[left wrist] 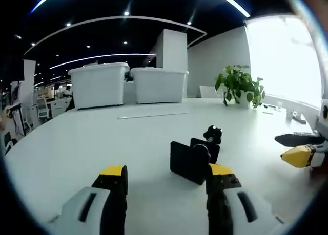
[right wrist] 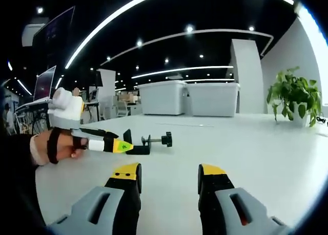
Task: Clamp the fixed fixture on the desktop, loosen the retaining clip, secure it to the edge of the desk, and tighten the retaining clip.
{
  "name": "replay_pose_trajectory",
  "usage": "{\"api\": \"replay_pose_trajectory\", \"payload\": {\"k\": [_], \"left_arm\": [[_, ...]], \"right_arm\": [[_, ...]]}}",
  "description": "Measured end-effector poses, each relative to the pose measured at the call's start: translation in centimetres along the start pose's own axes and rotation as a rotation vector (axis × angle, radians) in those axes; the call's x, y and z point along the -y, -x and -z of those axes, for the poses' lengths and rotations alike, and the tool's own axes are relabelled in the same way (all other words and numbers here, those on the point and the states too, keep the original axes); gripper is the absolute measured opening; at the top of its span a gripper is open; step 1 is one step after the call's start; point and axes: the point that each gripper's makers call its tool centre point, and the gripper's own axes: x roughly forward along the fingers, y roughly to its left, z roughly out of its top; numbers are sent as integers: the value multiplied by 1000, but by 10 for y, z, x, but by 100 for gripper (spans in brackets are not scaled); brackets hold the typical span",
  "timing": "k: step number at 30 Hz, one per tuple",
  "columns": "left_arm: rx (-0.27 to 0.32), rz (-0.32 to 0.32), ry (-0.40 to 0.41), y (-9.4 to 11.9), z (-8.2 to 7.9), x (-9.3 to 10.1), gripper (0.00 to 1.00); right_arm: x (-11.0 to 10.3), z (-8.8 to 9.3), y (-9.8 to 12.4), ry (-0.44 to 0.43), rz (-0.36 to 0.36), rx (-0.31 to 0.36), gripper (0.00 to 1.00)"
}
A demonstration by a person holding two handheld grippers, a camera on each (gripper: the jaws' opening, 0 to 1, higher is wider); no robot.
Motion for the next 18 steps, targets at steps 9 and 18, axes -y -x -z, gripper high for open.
{"api": "replay_pose_trajectory", "payload": {"k": [9,18], "left_arm": [[13,-3,-20,0,-1,-10,53],[14,-6,17,-2,0,-25,51]], "right_arm": [[-1,2,0,14,-4,-5,44],[-4,4,-1,27,-21,-11,44]]}}
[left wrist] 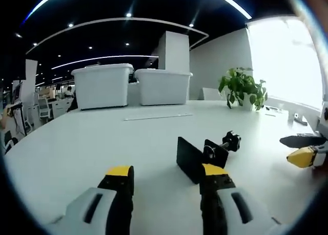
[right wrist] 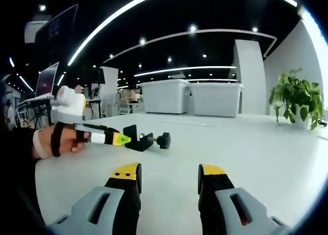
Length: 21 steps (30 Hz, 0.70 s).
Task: Clamp the fixed fixture on the desktop, loosen the retaining clip, secure it to the edge of the desk, and tighten the retaining clip.
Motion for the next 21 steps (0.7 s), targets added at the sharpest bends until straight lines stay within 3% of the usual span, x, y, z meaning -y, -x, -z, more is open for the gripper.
{"api": "replay_pose_trajectory", "payload": {"k": [7,12,21], "left_arm": [[6,12,-13,-3,-2,-7,48],[25,63,-66,-10,-5,1,30],[23,77,-34,-24,-8,-6,36]], "right_arm": [[0,0,1,3,1,0,44],[-1,1,0,9,-2,-1,44],[-2,1,1,8,-7,-4,44]]}}
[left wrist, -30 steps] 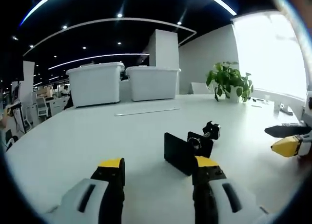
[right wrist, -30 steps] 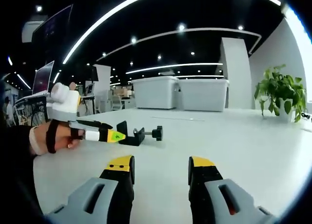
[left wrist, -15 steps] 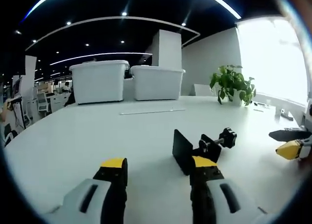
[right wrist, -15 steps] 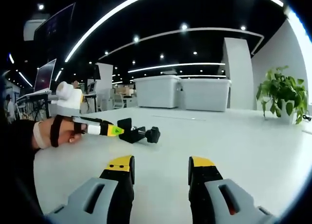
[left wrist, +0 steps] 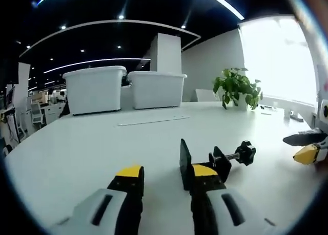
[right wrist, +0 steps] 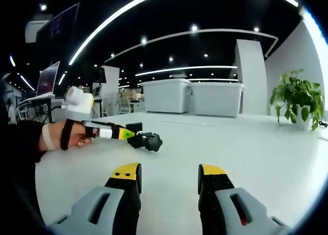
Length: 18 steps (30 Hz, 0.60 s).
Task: Clamp the fixed fixture on the desktop, loosen the retaining clip, secure it to the edge of the desk, and tighten the retaining clip.
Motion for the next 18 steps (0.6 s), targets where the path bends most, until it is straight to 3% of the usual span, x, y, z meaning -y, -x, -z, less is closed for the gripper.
{"api": "replay_pose_trajectory", "payload": {"k": [5,15,18], "left_arm": [[19,39,-22,-7,-4,7,31],[47,55,-31,-13,-8,12,30],[40,76,-41,-11,-7,16,20]], "right_arm": [[1,0,0,2,3,0,44],[-1,0,1,-4,-11,-5,44],[-5,2,1,-5,-32,-15,44]]}}
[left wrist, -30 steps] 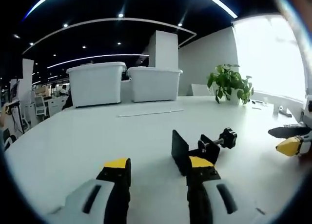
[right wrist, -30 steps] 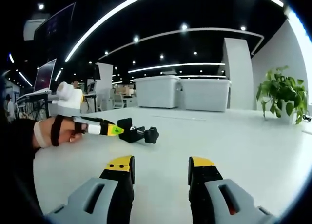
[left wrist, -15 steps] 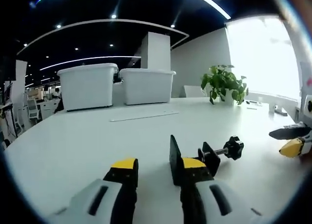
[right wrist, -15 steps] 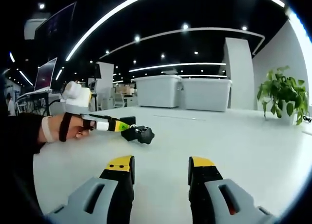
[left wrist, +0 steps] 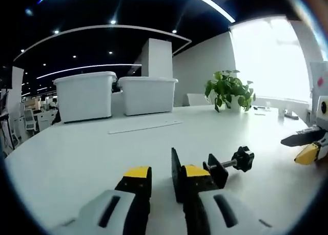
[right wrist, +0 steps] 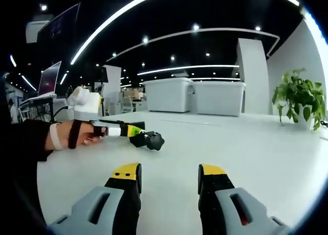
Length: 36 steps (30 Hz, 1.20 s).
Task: Clamp the fixed fixture on the desktop, loosen the retaining clip, secure it to the edge of the desk, and tighten the retaining clip.
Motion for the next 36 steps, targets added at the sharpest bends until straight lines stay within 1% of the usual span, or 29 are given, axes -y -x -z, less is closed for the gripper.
{"api": "replay_pose_trajectory", "payload": {"k": [3,8,11,12,14,16,19,22,27,29,32,36], "left_arm": [[-12,20,-9,-1,3,6,20],[-21,28,-2,0,4,7,20],[-19,25,0,0,4,6,20],[-16,27,-6,0,4,7,20],[-11,24,-11,-1,3,7,20],[-8,25,-27,-2,3,7,19],[3,30,-21,-2,1,8,17],[7,32,-16,0,0,8,17],[25,43,9,3,-4,11,16],[29,41,17,3,-5,11,14],[30,45,9,4,-5,13,11],[34,50,16,6,-6,14,10]], "right_arm": [[-3,2,-1,1,-17,-13,45],[-6,3,-2,-3,-34,-25,45],[-8,2,-1,1,-31,-19,44],[-8,2,-1,16,-26,-17,44],[-8,4,-4,37,-20,-28,44],[-10,5,-6,38,-25,-42,45],[-12,6,-8,41,-28,-55,45],[-13,7,-9,56,-28,-61,45],[-12,6,-8,23,-39,-71,46],[-12,4,-11,-3,-48,-69,47],[-12,2,-20,-41,-68,-67,47],[-16,0,-33,-45,-96,-76,48]]}}
